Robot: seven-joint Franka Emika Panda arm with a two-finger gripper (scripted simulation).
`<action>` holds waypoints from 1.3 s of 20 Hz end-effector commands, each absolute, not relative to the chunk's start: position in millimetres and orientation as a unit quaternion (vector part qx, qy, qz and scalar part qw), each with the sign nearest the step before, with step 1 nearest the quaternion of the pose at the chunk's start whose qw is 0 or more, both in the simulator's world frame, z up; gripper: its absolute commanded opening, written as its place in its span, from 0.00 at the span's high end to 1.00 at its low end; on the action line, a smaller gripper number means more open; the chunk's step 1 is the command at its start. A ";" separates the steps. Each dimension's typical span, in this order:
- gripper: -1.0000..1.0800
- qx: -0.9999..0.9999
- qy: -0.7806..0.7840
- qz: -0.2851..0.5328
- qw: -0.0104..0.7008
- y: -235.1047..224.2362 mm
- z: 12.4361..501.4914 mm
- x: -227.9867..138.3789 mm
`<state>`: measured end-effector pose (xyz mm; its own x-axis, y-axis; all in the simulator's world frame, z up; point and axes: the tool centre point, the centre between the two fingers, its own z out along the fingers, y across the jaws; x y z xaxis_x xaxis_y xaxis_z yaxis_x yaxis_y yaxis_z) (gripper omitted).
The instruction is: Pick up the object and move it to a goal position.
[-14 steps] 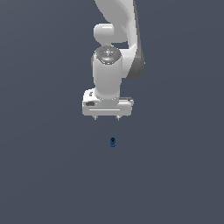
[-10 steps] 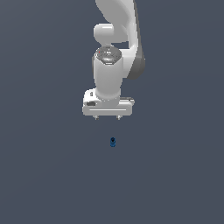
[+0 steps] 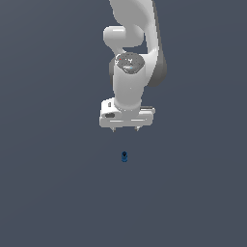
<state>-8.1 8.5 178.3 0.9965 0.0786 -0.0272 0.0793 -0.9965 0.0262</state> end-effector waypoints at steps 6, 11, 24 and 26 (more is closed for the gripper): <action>0.04 0.998 0.060 -0.013 0.013 7.6 172.6 -3.0; 0.04 0.995 0.096 -0.012 0.013 7.1 162.8 5.6; 0.04 0.969 0.246 -0.005 0.005 5.3 117.5 38.7; 0.04 0.964 0.264 -0.004 0.004 5.0 111.5 42.5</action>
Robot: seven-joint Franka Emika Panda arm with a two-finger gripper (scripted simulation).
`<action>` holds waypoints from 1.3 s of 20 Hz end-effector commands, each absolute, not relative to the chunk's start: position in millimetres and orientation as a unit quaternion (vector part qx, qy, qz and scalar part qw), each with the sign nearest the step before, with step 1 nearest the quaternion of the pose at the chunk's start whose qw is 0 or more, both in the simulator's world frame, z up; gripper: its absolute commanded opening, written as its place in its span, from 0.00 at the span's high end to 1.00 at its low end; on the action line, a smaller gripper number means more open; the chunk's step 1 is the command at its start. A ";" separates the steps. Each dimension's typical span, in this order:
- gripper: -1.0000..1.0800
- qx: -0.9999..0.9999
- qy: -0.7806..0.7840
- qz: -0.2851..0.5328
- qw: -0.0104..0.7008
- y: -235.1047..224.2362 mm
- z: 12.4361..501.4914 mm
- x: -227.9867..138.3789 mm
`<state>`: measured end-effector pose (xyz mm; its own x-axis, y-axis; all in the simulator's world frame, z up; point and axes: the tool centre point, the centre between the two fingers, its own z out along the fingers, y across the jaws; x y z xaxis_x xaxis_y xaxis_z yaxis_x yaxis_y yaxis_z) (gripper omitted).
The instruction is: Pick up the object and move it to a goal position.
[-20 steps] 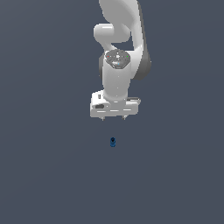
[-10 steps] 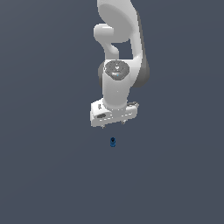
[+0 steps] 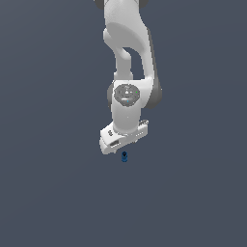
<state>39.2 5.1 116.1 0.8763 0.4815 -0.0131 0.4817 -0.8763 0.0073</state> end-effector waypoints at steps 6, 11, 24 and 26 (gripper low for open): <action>0.04 0.953 0.303 -0.001 0.001 4.4 98.3 50.4; 0.04 0.948 0.317 0.000 0.000 4.1 93.3 53.2; 0.04 0.948 0.318 0.000 0.000 4.2 58.0 52.0; 0.04 0.948 0.318 0.000 0.000 4.0 49.7 51.9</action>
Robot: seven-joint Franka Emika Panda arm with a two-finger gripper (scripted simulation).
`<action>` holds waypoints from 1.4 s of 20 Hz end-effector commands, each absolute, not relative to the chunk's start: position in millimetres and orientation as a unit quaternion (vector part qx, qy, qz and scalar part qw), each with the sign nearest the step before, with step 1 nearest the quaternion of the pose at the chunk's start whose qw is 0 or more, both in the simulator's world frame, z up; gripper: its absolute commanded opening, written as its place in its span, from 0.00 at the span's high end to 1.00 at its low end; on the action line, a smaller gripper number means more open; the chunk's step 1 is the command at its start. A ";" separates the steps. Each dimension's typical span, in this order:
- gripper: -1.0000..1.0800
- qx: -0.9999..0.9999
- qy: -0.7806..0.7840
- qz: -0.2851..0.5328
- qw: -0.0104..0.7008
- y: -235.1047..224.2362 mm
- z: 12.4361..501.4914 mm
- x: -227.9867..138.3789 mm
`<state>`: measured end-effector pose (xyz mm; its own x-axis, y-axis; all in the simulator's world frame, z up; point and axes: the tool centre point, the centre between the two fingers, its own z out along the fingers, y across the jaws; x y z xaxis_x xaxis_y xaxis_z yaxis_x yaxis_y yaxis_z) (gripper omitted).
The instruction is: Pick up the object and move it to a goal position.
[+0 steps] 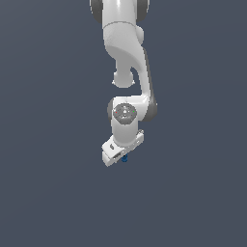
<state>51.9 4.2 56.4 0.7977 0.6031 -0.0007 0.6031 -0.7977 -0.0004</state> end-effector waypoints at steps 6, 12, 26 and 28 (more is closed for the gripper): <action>0.04 -0.948 -0.319 0.000 0.000 4.0 42.8 53.3; 1.00 -0.948 -0.319 0.000 0.000 4.0 42.8 53.3; 1.00 -0.948 -0.319 0.000 0.000 -30.7 54.2 44.4; 1.00 -0.948 -0.319 0.000 0.000 -47.4 59.6 40.2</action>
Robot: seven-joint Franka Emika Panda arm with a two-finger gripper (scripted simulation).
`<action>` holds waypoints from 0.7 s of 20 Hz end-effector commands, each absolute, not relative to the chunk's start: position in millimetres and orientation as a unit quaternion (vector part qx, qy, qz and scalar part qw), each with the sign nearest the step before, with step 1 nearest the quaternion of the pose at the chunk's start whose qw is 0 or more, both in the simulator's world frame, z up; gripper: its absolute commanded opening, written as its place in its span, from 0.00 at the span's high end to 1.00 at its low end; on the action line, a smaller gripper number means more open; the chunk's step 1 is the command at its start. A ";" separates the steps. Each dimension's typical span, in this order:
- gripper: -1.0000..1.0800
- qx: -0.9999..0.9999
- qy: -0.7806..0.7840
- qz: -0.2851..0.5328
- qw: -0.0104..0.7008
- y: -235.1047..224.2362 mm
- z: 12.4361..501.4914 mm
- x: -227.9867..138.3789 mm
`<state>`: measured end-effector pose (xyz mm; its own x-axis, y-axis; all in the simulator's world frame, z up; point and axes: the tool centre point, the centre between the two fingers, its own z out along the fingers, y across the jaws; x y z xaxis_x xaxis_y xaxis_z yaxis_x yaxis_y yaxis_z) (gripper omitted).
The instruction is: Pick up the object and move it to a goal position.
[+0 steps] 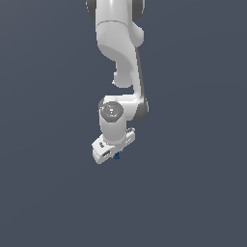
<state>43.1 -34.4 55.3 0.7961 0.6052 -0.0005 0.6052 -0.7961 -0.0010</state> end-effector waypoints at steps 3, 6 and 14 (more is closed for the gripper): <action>1.00 -0.948 -0.319 0.000 0.000 -78.0 69.7 32.7; 1.00 -0.948 -0.319 0.000 0.000 -113.3 81.3 24.3; 1.00 -0.948 -0.318 0.000 0.000 -192.2 107.4 7.3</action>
<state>10.0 -180.5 103.2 0.7985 0.6020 0.0001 0.6020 -0.7985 0.0004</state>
